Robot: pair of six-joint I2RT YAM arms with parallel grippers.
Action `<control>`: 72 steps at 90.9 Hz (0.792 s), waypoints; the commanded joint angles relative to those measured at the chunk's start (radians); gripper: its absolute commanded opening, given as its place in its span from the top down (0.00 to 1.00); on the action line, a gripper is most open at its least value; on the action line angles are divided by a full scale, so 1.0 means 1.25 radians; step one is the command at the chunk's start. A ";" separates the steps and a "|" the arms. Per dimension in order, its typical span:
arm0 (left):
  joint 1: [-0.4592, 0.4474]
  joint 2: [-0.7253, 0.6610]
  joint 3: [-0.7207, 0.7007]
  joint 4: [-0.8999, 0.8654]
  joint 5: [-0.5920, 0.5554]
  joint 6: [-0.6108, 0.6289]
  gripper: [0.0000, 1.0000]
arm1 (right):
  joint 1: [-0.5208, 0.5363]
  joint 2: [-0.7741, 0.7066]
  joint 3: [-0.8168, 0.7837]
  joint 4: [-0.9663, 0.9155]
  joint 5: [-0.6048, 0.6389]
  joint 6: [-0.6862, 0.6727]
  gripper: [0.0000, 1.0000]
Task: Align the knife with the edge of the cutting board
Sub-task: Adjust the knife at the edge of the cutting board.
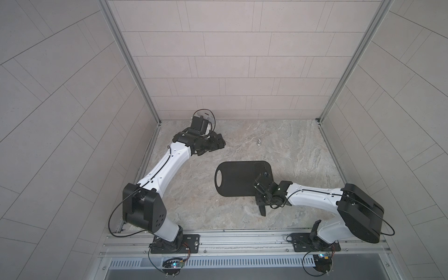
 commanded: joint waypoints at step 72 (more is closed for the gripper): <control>-0.005 -0.006 0.000 -0.016 -0.003 0.013 0.00 | -0.025 -0.026 -0.011 -0.118 0.053 0.006 0.79</control>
